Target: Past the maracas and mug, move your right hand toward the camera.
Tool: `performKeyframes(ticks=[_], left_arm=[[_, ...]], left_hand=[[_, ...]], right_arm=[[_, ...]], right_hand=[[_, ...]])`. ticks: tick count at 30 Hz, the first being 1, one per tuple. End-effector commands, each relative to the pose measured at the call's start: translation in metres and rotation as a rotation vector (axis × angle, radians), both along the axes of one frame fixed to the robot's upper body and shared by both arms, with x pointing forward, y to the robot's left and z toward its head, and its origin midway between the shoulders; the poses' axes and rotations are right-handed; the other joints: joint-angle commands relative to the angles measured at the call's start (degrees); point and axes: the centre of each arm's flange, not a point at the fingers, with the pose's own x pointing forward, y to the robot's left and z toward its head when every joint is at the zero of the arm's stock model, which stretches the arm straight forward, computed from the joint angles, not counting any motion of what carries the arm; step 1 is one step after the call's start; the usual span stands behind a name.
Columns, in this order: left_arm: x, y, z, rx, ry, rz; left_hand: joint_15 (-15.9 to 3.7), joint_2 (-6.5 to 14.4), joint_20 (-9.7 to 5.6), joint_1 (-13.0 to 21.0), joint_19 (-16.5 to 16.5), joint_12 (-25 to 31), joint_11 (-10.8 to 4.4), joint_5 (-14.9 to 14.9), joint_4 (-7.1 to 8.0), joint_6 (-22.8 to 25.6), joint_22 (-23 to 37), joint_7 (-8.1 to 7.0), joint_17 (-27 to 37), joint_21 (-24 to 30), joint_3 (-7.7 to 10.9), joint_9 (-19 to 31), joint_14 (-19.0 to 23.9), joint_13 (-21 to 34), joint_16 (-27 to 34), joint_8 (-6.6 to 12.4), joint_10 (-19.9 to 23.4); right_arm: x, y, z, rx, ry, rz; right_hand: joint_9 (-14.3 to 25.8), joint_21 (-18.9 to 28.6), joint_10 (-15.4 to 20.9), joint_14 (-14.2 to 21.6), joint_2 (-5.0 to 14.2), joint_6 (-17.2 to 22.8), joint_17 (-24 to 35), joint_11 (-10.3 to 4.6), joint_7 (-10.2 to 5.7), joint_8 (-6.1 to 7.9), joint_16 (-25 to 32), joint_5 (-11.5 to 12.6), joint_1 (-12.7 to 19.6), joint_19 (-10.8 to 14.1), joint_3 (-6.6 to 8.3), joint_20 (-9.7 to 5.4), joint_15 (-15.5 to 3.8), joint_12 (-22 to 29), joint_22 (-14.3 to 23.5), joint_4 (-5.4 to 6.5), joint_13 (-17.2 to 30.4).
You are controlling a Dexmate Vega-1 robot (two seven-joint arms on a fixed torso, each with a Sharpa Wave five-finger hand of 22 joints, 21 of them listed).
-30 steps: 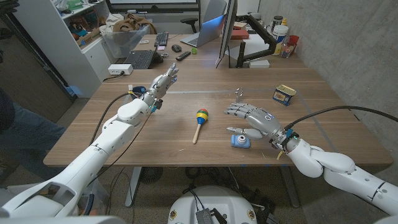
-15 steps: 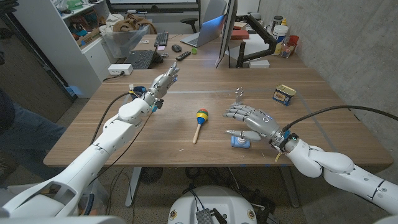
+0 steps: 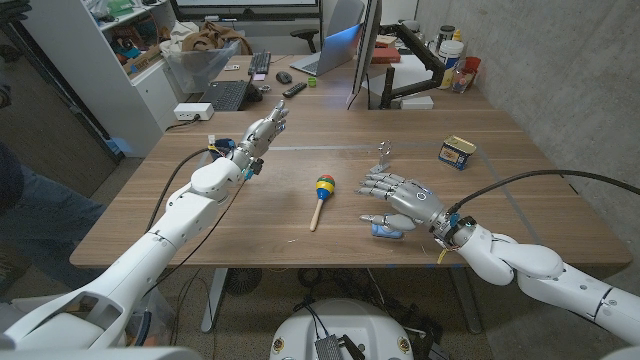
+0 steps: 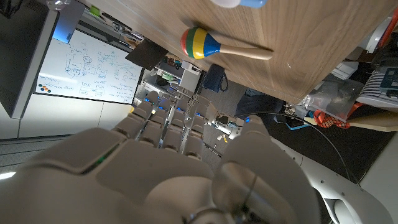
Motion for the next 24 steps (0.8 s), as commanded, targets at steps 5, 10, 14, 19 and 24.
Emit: performKeyframes(ticks=[5, 10, 14, 19, 24], left_arm=[[0.002, -0.001, -0.001, -0.001, 0.003, -0.003], [0.002, -0.001, 0.000, 0.000, 0.002, -0.005], [0.001, 0.000, -0.001, -0.005, 0.002, -0.005], [0.001, 0.000, -0.002, 0.002, 0.015, -0.004], [0.000, 0.000, -0.001, 0.007, 0.010, 0.004]], left_hand=[[-0.17, 0.2, 0.31, 0.3, 0.0, 0.3, -0.19, -0.2, 0.01, 0.5, 0.2, -0.33, 0.3, -0.1, -0.32, 0.2, 0.0, 0.2, 0.1, 0.21, 0.1], [-0.13, 0.2, 0.27, 0.3, 0.0, 0.4, -0.13, -0.2, 0.02, 0.6, 0.2, -0.27, 0.3, -0.1, -0.34, 0.2, -0.1, 0.2, 0.1, 0.21, 0.1], [-0.18, 0.2, 0.22, 0.3, -0.1, 0.4, -0.14, -0.2, 0.03, 0.6, 0.2, -0.26, 0.3, -0.1, -0.35, 0.2, -0.1, 0.2, 0.1, 0.21, 0.1], [-0.15, 0.3, 0.22, 0.3, -0.1, 0.3, -0.22, -0.3, 0.05, 0.6, 0.2, -0.30, 0.3, -0.2, -0.37, 0.2, -0.1, 0.2, 0.1, 0.20, 0.1], [-0.09, 0.3, -0.29, 0.4, -0.1, 0.3, -0.06, -0.3, 0.07, 0.6, 0.2, -0.25, 0.3, -0.2, -0.40, 0.2, -0.1, 0.2, 0.1, 0.20, 0.1]], right_arm=[[0.012, 0.003, -0.007, -0.036, 0.015, -0.029], [0.016, 0.005, -0.009, -0.050, 0.029, -0.030], [0.018, 0.006, -0.011, -0.061, 0.033, -0.035], [0.020, 0.007, -0.014, -0.070, 0.017, -0.040], [0.022, 0.007, -0.019, -0.070, 0.032, -0.041]], right_hand=[[0.1, -0.4, 0.4, -0.2, 0.42, 0.7, 0.1, -0.35, -0.23, 0.08, 0.1, 0.2, 0.3, -0.5, 0.11, -0.04, -0.14, 0.4, 0.3, -0.26, 0.1], [0.1, -0.5, 0.4, -0.1, 0.44, 0.7, 0.1, -0.33, -0.30, 0.08, 0.1, 0.2, 0.4, -0.5, 0.14, -0.08, -0.17, 0.4, 0.3, -0.31, 0.2], [0.1, -0.6, 0.5, -0.1, 0.45, 0.7, 0.1, -0.37, -0.34, 0.06, 0.1, 0.2, 0.5, -0.5, 0.18, -0.07, -0.19, 0.4, 0.3, -0.39, 0.2], [0.1, -0.7, 0.5, -0.1, 0.57, 0.8, 0.1, -0.39, -0.37, 0.07, 0.1, 0.3, 0.5, -0.5, 0.25, -0.17, -0.29, 0.4, 0.3, -0.43, 0.2], [0.1, -0.8, 0.5, -0.1, 0.71, 1.0, 0.1, -0.42, -0.53, 0.12, 0.2, 0.3, 0.5, -0.6, 0.32, -0.14, -0.26, 0.5, 0.3, -0.45, 0.2]])
